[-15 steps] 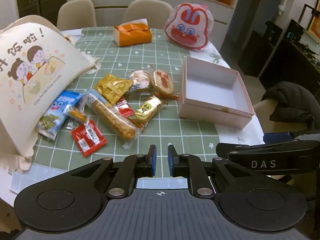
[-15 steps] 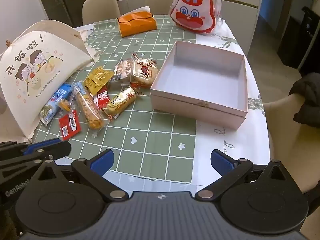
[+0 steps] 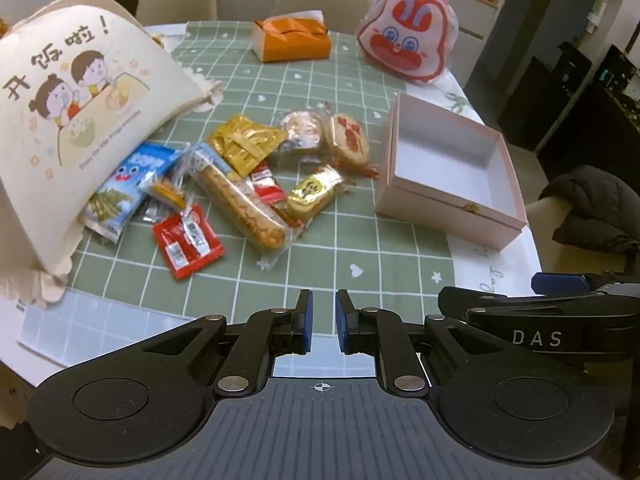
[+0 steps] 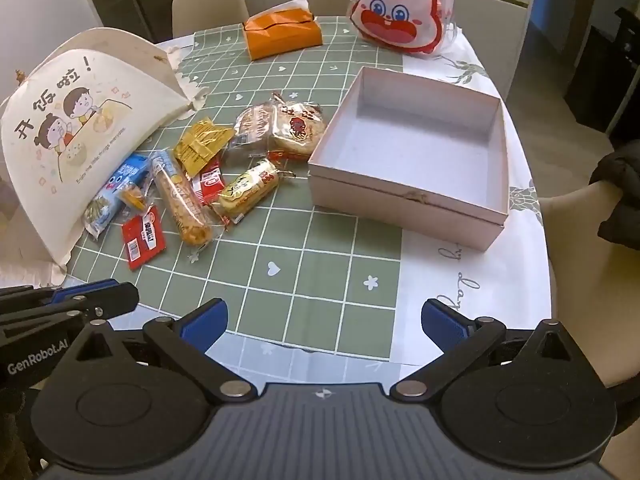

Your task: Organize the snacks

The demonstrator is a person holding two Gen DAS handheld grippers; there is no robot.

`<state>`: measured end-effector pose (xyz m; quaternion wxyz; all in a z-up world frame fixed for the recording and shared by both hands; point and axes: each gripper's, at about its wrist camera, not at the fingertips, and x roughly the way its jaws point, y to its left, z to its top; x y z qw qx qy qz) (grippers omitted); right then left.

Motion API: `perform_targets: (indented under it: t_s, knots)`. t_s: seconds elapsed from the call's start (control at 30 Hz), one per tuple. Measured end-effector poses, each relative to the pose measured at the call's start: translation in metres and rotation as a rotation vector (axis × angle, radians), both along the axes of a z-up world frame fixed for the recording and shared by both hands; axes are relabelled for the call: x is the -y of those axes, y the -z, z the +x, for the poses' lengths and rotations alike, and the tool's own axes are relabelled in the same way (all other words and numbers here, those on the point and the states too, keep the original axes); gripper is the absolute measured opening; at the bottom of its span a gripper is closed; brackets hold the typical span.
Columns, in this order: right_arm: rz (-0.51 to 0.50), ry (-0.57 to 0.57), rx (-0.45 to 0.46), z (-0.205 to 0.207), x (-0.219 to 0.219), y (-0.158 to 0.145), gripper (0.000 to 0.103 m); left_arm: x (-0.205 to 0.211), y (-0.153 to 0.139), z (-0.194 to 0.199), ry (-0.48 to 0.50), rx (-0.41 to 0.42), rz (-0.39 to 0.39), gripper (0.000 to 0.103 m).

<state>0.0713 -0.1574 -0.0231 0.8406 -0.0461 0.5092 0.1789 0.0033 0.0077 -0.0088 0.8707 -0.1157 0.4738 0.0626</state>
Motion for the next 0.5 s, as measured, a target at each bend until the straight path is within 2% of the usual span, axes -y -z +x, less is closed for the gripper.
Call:
perform_targets:
  t_s: [0.5]
  knots:
    - [-0.007, -0.002, -0.006, 0.0006, -0.0003, -0.0001, 0.103, 0.0, -0.0002, -0.002, 0.0, -0.005, 0.0, 0.016]
